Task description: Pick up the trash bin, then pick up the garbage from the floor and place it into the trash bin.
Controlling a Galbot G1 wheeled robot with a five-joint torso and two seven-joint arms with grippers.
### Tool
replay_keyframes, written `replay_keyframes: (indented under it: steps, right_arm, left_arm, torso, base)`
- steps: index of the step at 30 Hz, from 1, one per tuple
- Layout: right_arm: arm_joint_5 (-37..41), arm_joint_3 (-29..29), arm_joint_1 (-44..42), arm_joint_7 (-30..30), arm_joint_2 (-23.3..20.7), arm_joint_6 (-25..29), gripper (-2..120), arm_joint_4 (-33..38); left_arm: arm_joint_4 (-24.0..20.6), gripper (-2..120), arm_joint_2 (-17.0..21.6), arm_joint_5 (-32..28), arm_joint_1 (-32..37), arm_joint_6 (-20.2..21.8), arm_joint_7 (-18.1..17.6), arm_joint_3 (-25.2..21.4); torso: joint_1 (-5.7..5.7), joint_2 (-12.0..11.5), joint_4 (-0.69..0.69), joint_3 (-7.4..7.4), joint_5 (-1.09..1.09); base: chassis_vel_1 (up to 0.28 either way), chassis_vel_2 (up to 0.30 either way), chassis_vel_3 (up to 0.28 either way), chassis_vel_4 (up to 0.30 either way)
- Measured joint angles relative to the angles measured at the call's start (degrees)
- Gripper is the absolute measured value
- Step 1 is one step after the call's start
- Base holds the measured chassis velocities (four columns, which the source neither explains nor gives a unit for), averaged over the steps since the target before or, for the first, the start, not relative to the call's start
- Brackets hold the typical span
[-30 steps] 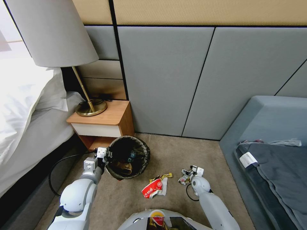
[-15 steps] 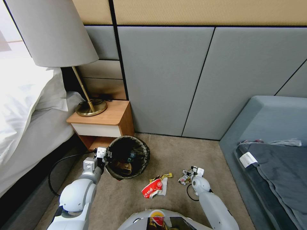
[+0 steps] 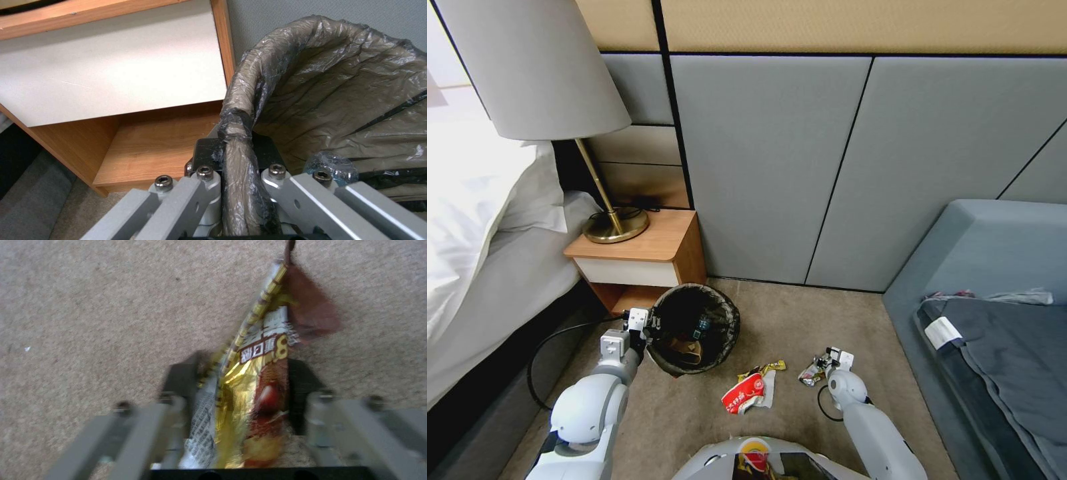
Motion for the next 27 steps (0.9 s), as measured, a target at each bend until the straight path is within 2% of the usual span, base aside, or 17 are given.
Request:
replay_keyframes:
  steps: [5, 6, 7, 13, 16, 17, 20, 21, 23, 25, 26, 27]
  right_arm:
    - [-0.1, -0.01, 0.03, -0.42, 0.06, 0.35, 9, -0.45]
    - [-0.1, -0.01, 0.03, -0.42, 0.06, 0.35, 9, -0.45]
    - [-0.2, 0.01, 0.12, -0.69, 0.1, 0.6, 1, -0.76]
    - [-0.95, 0.77, -0.03, -1.04, -0.18, 1.31, 0, 1.23]
    - [-1.71, 1.9, -1.05, -1.04, -1.5, 1.44, 0, 7.34]
    - [-1.71, 1.9, -1.05, -1.04, -1.5, 1.44, 0, 7.34]
    - [-1.35, 2.49, -2.47, -1.05, -4.11, 0.37, 0, 16.82]
    - [-1.35, 2.49, -2.47, -1.05, -4.11, 0.37, 0, 16.82]
    - [-0.13, 2.78, -3.21, -1.55, -7.48, -0.99, 0, 24.76]
    - [0.06, 2.81, -3.28, -1.71, -8.14, -1.24, 0, 26.13]
    - [0.99, 2.97, -3.38, -2.7, -11.45, -2.14, 0, 32.21]
    - [1.61, 2.96, -3.28, -3.32, -13.27, -2.64, 0, 35.06]
  left_arm:
    - [0.0, 4, -0.02, 0.05, -0.01, 0.0, -0.01, 0.19]
    - [0.0, 4, -0.02, 0.05, -0.01, 0.0, -0.01, 0.19]
    - [-0.05, 4, -0.01, 0.07, -0.02, 0.0, -0.01, 0.26]
    - [-0.17, 4, 0.03, 0.17, -0.06, 0.01, -0.08, 0.3]
    - [-0.22, 4, -0.02, 0.2, -0.04, 0.08, -0.16, 0.32]
    - [-0.22, 4, -0.02, 0.2, -0.04, 0.08, -0.16, 0.32]
    - [-0.23, 4, -0.05, 0.24, -0.03, 0.16, -0.22, 0.38]
    - [-0.23, 4, -0.05, 0.24, -0.03, 0.16, -0.22, 0.38]
    - [-0.23, 4, -0.07, 0.24, 0.01, 0.29, -0.26, 0.46]
    - [-0.23, 4, -0.06, 0.24, 0.02, 0.3, -0.25, 0.47]
    - [-0.21, 4, -0.09, 0.0, 0.02, 0.44, -0.33, 0.58]
    - [-0.16, 4, -0.11, -0.15, 0.02, 0.52, -0.38, 0.63]
  torso:
    - [0.0, 0.0, 0.0, 0.0, 0.0]
    - [0.0, 0.0, 0.0, 0.0, 0.0]
    - [0.0, 0.0, 0.0, 0.0, 0.01]
    - [0.0, 0.0, 0.02, 0.01, 0.04]
    - [0.0, 0.0, 0.0, 0.01, 0.03]
    - [0.0, 0.0, 0.0, 0.01, 0.03]
    - [0.0, 0.0, -0.01, 0.01, 0.02]
    - [0.0, 0.0, -0.01, 0.01, 0.02]
    - [0.0, 0.0, 0.0, 0.01, 0.02]
    - [0.0, 0.0, 0.0, 0.01, 0.03]
    - [0.0, 0.0, -0.01, 0.0, -0.02]
    - [0.0, 0.0, -0.01, 0.0, -0.01]
  base:
    - [0.0, 0.0, 0.0, 0.0]
    - [0.0, 0.0, 0.0, 0.0]
    - [0.0, 0.0, 0.0, 0.0]
    - [0.0, 0.0, 0.0, 0.0]
    - [0.0, 0.0, 0.0, 0.0]
    - [0.0, 0.0, 0.0, 0.0]
    - [0.0, 0.0, 0.0, 0.0]
    - [0.0, 0.0, 0.0, 0.0]
    - [0.0, 0.0, 0.0, 0.0]
    - [0.0, 0.0, 0.0, 0.0]
    - [0.0, 0.0, 0.0, 0.0]
    - [0.0, 0.0, 0.0, 0.0]
